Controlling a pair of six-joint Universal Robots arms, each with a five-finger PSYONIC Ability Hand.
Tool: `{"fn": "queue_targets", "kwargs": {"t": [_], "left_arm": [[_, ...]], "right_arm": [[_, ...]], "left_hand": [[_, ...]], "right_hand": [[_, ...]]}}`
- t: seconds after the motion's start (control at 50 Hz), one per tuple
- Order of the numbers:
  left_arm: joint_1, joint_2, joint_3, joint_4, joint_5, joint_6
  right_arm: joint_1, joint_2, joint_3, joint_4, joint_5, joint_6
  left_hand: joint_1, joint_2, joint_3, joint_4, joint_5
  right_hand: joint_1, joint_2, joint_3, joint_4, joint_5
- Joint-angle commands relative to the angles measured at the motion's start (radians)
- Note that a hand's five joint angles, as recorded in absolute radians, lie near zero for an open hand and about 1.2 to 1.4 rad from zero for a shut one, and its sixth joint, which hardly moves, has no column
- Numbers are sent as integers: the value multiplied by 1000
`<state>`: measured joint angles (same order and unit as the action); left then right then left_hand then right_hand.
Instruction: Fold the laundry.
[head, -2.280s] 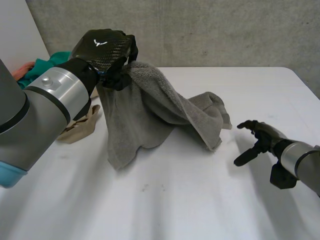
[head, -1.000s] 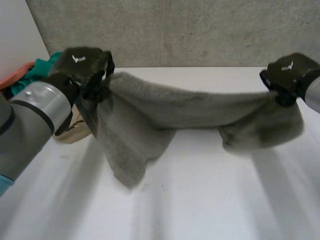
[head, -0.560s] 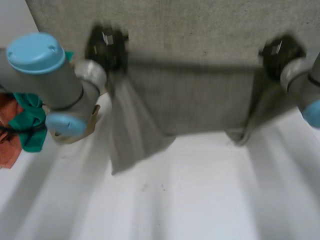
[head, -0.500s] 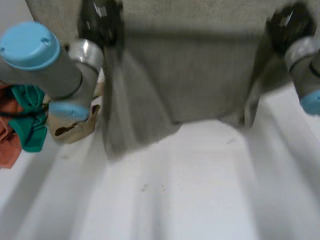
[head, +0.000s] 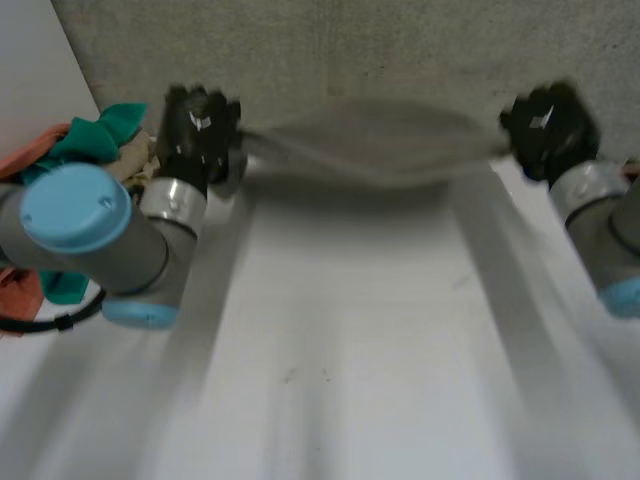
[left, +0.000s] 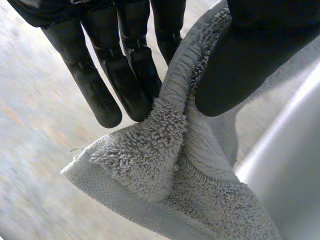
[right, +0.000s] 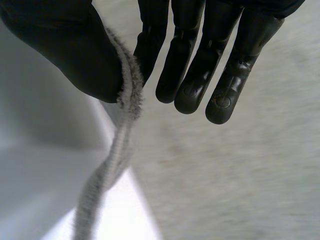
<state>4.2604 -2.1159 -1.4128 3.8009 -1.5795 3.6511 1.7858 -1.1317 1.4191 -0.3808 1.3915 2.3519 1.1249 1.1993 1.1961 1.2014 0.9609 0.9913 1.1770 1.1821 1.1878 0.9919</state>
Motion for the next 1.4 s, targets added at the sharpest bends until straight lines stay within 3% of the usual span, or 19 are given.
{"fn": "queue_targets", "kwargs": {"t": [0.02,0.14,0.16,0.2,0.4,0.58,0.72,0.8,0.82,0.88,0.94,1.02,1.1,1.12,1.2,1.28,1.4], "left_arm": [[-8,-78,-68,-1,-2,1],[-10,-73,-100,-3,-2,0],[-10,-73,-100,-3,-2,0],[-10,-67,-107,-3,-2,0],[-7,-42,-127,-3,-4,-2],[-1,-41,-124,-4,-4,1],[2,-15,-117,-39,-4,0],[6,-1,-117,-66,-4,0],[6,2,-118,-72,-4,0],[6,19,-127,-101,-4,0],[6,46,-144,-148,-5,1],[4,95,-195,-246,-4,13],[-1,163,-270,-369,-4,33],[1,178,-287,-397,-4,41],[1,246,-377,-535,-5,93],[-8,286,-446,-676,-11,159],[-37,289,-437,-715,-25,173]], "right_arm": [[-5,150,70,13,-46,53],[-52,196,53,69,-54,297],[-65,201,47,83,-57,378],[-75,204,38,100,-57,476],[-140,190,-6,203,-58,701],[-161,257,-77,326,-107,926],[-154,316,-123,326,-118,965],[-149,334,-147,327,-120,965],[-149,334,-151,327,-120,962],[-149,320,-152,330,-118,951],[-158,273,-148,350,-128,916],[-160,175,-123,407,-137,691],[-175,87,-60,551,-131,295],[-184,57,-28,624,-121,126],[-200,-25,88,817,-76,-240],[-213,-97,205,933,6,-445],[-207,-105,219,858,44,-457]], "left_hand": [[271,197,200,195,261],[271,197,200,195,261],[271,197,200,195,261],[271,197,200,195,261],[271,197,200,195,261],[271,197,200,195,261],[271,197,200,195,261],[271,197,200,195,261],[271,197,200,195,261],[271,197,200,195,261],[271,197,200,195,261],[271,197,200,195,261],[271,197,200,195,261],[271,197,200,195,261],[271,197,200,195,261],[271,197,200,195,261],[271,197,200,195,261]], "right_hand": [[405,219,214,208,230],[380,194,189,183,205],[74,-111,-116,-122,-101],[-232,-418,-423,-429,-408],[-442,-628,-633,-639,-618],[-425,-611,-616,-621,-600],[-299,-485,-490,-495,-474],[79,-107,-112,-118,-96],[391,205,200,195,216],[405,219,214,208,230],[405,219,214,208,230],[405,219,214,208,230],[405,219,214,208,230],[405,219,214,208,230],[405,219,214,208,230],[405,219,214,208,230],[405,219,214,208,230]]}}
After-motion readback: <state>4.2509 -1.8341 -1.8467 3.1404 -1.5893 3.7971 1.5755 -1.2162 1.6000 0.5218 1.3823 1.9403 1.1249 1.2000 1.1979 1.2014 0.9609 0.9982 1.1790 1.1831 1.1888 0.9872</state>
